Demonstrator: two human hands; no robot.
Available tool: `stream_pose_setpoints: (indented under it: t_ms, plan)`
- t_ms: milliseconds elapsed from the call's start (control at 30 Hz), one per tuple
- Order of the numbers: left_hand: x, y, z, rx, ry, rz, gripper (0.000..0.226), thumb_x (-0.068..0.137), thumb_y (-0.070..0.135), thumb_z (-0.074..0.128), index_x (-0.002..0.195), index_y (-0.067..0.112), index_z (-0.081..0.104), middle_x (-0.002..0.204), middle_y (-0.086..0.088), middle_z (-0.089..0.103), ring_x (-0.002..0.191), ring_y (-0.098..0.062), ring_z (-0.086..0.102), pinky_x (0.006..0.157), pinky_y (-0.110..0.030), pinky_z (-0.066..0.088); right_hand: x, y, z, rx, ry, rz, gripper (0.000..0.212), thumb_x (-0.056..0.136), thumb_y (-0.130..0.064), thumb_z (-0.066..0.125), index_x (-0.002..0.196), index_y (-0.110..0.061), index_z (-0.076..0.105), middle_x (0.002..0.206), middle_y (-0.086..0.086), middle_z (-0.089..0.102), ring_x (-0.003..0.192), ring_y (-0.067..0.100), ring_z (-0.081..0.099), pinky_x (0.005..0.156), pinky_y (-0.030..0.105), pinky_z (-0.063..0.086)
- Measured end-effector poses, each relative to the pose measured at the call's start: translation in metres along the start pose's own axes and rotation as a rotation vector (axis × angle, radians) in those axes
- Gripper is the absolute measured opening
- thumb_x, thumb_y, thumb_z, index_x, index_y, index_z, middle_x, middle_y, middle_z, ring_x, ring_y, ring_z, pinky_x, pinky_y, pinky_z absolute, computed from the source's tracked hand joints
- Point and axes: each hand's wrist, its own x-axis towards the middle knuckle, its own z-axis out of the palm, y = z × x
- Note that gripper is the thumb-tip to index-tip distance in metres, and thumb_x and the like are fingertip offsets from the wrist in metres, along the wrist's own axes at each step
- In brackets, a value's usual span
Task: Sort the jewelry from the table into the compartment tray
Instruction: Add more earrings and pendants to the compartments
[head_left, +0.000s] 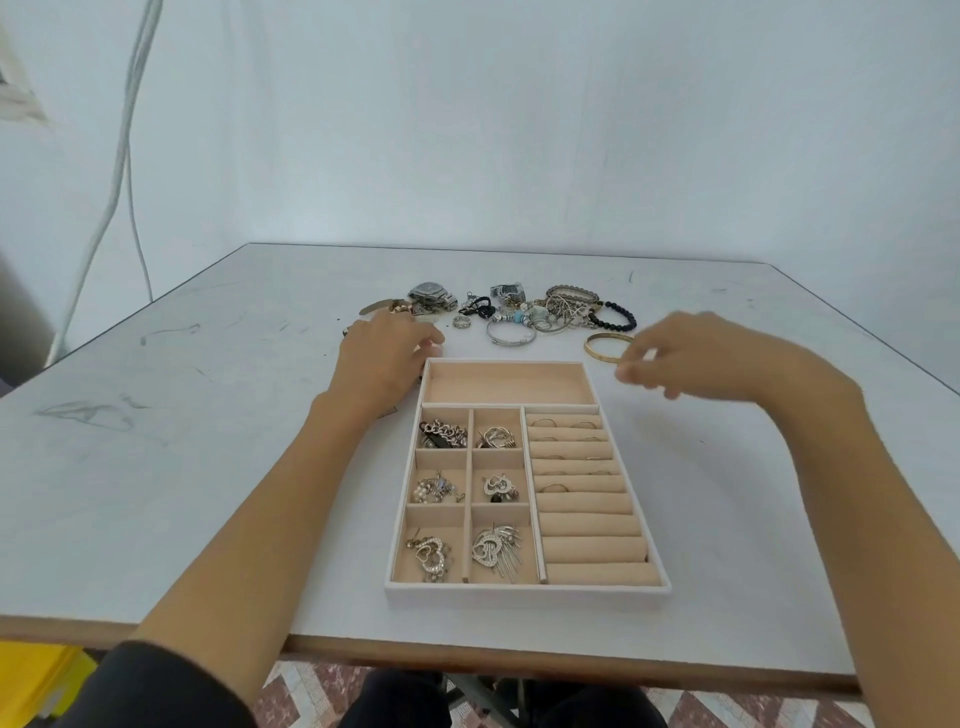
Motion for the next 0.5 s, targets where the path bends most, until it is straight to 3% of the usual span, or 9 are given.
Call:
stream_pose_setpoints:
  t_ms: [100, 200, 367, 500]
  plan:
    - [0.0, -0.002, 0.0, -0.022, 0.036, 0.014, 0.023, 0.096, 0.024, 0.052, 0.113, 0.025, 0.066, 0.11, 0.002, 0.063, 0.111, -0.023, 0.051, 0.087, -0.035, 0.037, 0.033, -0.013, -0.005, 0.059, 0.139, -0.032, 0.009, 0.082, -0.035, 0.063, 0.084, -0.028, 0.068, 0.091, 0.003, 0.07, 0.082, 0.021, 0.069, 0.083, 0.036, 0.051]
    - [0.004, 0.001, -0.001, -0.021, 0.082, 0.035, 0.021, 0.095, 0.023, 0.054, 0.112, 0.023, 0.067, 0.109, 0.0, 0.063, 0.11, -0.024, 0.051, 0.086, -0.034, 0.034, 0.062, -0.033, -0.002, 0.028, 0.225, -0.052, 0.011, 0.079, -0.023, 0.063, 0.087, -0.024, 0.07, 0.093, 0.0, 0.07, 0.084, 0.022, 0.067, 0.07, 0.028, 0.043]
    - [0.024, 0.01, -0.001, 0.046, 0.035, 0.045, 0.022, 0.097, 0.021, 0.049, 0.112, 0.017, 0.064, 0.116, -0.004, 0.061, 0.108, -0.028, 0.05, 0.082, -0.035, 0.034, 0.102, -0.059, 0.016, -0.053, 0.243, -0.1, 0.021, 0.08, -0.015, 0.062, 0.097, -0.023, 0.071, 0.106, 0.006, 0.065, 0.096, 0.029, 0.063, 0.074, 0.029, 0.039]
    - [0.043, 0.012, 0.006, 0.04, -0.026, 0.045, 0.025, 0.098, 0.024, 0.049, 0.119, 0.022, 0.062, 0.126, -0.001, 0.057, 0.115, -0.026, 0.049, 0.088, -0.038, 0.038, 0.126, -0.063, 0.028, -0.084, 0.285, -0.106, 0.027, 0.083, -0.009, 0.057, 0.104, -0.021, 0.069, 0.113, 0.007, 0.062, 0.102, 0.031, 0.061, 0.08, 0.032, 0.041]
